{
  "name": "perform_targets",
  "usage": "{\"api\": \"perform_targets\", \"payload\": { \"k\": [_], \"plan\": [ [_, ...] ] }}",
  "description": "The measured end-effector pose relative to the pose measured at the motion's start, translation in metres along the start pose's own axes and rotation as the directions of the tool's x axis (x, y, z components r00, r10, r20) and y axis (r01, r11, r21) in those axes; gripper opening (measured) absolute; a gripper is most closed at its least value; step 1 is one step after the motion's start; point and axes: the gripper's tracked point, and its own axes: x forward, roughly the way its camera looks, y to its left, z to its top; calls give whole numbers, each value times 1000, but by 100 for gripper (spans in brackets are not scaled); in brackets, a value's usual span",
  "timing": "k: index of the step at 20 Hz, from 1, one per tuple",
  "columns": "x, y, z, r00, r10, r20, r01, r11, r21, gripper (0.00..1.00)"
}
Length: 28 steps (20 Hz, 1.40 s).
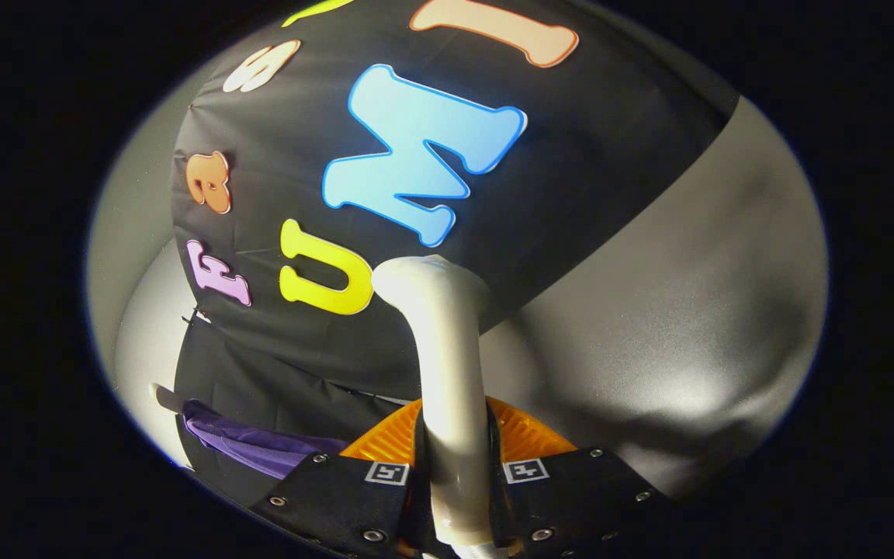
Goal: Iron the clothes twice with a garment steamer, once on the left side and once on the right side.
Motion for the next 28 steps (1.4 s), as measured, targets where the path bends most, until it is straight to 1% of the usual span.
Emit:
{"api": "perform_targets", "payload": {
  "k": [2,5,8,12,16,20,23,28],
  "plan": [
    [-14,11,-9,1000,1,6,-1,1000,-20,30],
    [-30,27,-33,1000,-3,8,3,999,-55,30],
    [-47,47,-51,999,5,54,-1,998,-70,29],
    [-66,72,-83,994,-27,108,40,992,-121,30],
    [-82,101,-122,991,-31,134,52,986,-156,29],
    [-101,119,-157,979,-62,196,107,968,-229,29],
    [-114,135,-181,965,-68,254,139,952,-274,30],
    [-125,161,-218,925,-72,372,214,910,-355,30]
  ]
}}
